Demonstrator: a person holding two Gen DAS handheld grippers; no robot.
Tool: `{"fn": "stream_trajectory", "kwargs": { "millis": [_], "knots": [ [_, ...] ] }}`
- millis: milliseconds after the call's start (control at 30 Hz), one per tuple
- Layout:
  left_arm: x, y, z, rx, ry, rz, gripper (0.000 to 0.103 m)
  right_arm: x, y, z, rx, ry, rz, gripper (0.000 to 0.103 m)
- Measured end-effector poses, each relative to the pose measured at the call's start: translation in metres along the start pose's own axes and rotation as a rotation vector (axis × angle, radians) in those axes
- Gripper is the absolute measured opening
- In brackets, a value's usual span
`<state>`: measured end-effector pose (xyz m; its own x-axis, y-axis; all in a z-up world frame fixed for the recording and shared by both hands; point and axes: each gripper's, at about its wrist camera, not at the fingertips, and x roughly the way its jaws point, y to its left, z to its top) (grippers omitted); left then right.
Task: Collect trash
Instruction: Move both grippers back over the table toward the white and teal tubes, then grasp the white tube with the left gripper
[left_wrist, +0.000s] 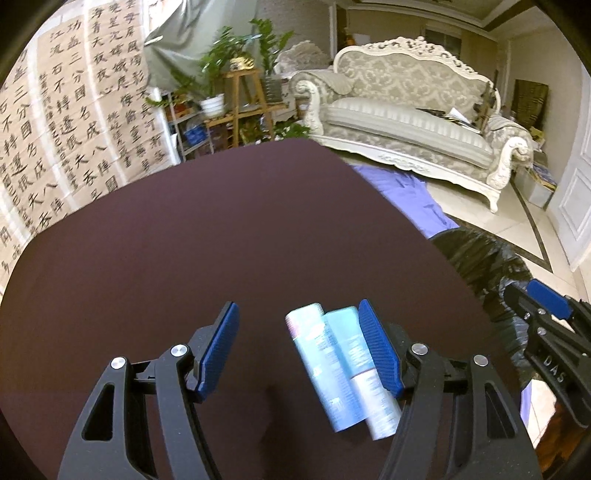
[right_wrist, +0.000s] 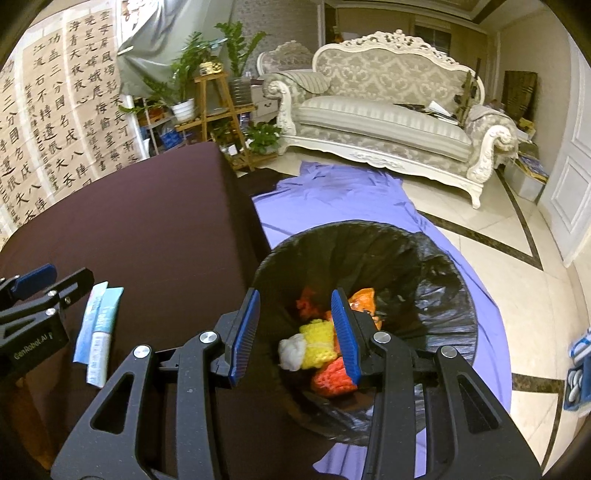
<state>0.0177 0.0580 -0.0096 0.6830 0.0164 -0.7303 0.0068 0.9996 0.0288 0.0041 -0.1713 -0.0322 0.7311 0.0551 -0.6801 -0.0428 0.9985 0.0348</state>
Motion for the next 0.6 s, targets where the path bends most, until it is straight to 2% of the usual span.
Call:
{"fn": "stream_trajectory", "kwargs": {
  "millis": [300,600],
  "knots": [
    [0.004,0.015,-0.016,-0.026,0.040,-0.006,0.065,-0.002,0.025,-0.002,-0.039,0.009,0.027,0.039],
    [0.011,0.011,-0.017,0.011,0.060,-0.017,0.065,-0.003,0.034,-0.002,-0.056,0.014,0.035,0.040]
  ]
}}
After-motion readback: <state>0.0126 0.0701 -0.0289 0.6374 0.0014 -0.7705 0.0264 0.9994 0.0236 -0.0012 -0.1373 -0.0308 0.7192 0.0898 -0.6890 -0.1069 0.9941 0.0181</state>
